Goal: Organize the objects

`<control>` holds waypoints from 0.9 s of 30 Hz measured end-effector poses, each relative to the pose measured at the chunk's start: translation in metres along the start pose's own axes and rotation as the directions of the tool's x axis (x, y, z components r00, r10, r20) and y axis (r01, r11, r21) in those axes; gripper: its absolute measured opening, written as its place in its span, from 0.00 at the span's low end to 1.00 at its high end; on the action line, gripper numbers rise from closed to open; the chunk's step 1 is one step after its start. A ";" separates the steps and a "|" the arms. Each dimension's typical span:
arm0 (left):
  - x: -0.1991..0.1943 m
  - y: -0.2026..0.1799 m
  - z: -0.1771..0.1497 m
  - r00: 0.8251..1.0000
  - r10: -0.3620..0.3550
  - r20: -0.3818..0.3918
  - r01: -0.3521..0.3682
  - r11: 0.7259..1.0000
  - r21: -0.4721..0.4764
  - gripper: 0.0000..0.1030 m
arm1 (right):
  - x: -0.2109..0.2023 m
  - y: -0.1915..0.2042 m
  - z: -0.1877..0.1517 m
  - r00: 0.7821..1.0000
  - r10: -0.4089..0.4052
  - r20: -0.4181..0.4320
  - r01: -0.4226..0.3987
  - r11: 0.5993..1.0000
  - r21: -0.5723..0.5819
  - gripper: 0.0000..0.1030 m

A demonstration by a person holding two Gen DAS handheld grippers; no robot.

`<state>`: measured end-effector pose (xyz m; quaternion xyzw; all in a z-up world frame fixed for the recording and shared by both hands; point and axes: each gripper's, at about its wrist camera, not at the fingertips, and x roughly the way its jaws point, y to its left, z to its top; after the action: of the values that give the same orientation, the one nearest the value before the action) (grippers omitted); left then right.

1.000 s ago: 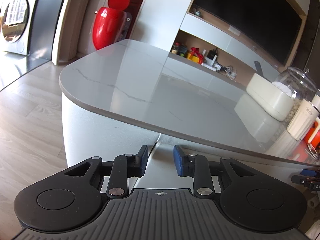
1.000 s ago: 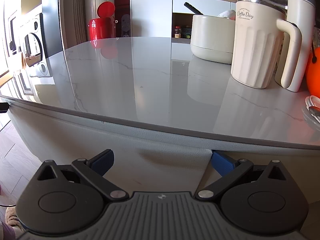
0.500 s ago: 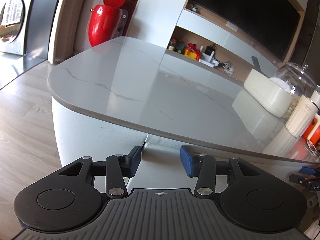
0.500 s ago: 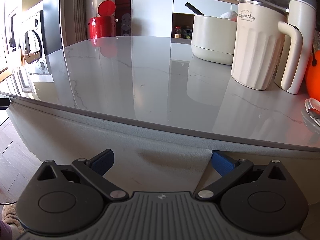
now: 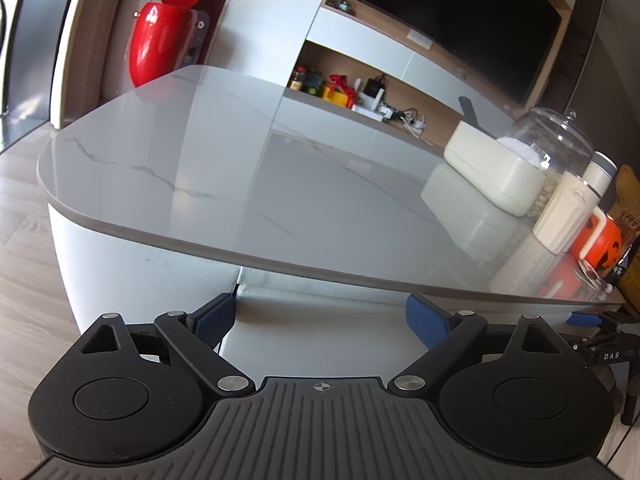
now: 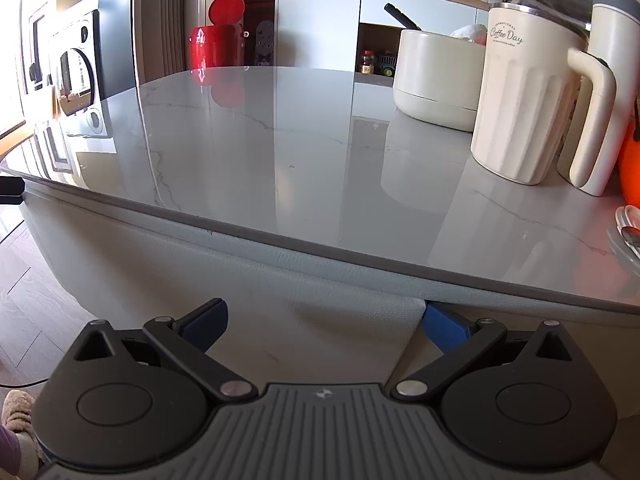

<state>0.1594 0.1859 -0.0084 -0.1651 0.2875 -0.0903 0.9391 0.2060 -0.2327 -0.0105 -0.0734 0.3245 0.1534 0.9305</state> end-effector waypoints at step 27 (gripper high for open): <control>-0.025 -0.022 -0.007 0.997 -0.026 0.070 0.027 1.000 -0.004 0.25 | -0.024 0.094 -0.025 0.965 0.261 -0.016 -0.242 0.869 -0.432 1.00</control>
<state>0.1333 0.1698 0.0069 -0.1743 0.2524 -0.0961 0.9469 0.1425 -0.1555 -0.0183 -0.2308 0.2696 0.3424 0.8700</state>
